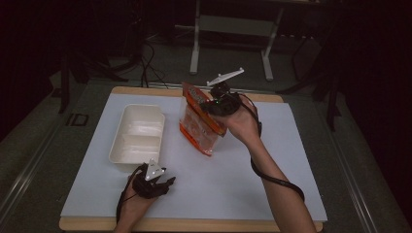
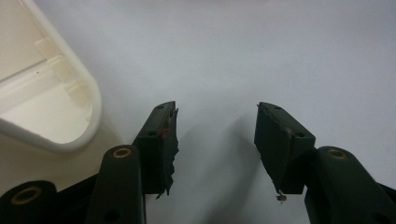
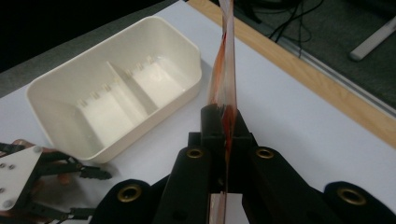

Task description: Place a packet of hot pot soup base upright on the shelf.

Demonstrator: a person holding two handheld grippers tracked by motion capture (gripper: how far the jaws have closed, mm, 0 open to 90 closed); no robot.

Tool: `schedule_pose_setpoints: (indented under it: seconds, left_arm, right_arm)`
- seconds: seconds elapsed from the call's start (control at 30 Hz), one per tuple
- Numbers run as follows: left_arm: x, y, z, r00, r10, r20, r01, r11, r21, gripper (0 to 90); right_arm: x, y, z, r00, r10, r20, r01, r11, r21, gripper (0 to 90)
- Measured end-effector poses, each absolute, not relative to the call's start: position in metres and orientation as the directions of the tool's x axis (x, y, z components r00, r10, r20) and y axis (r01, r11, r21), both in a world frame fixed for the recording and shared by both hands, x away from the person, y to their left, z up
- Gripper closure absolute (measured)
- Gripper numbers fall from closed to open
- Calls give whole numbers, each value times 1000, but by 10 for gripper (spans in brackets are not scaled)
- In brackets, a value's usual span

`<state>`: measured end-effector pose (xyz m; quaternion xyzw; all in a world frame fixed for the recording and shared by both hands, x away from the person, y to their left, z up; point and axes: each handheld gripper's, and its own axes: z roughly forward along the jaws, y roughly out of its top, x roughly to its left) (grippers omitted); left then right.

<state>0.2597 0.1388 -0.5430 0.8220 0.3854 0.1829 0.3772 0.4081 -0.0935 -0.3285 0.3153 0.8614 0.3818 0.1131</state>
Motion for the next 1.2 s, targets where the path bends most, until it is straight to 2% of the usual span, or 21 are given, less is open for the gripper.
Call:
schedule_pose_setpoints:
  seconds: [1.2]
  left_arm:
    - [259,139,-542,641,767,13,489,-422,763,492]
  right_arm:
    - [406,-76,-311,-789,614,10,380,475,794,900]
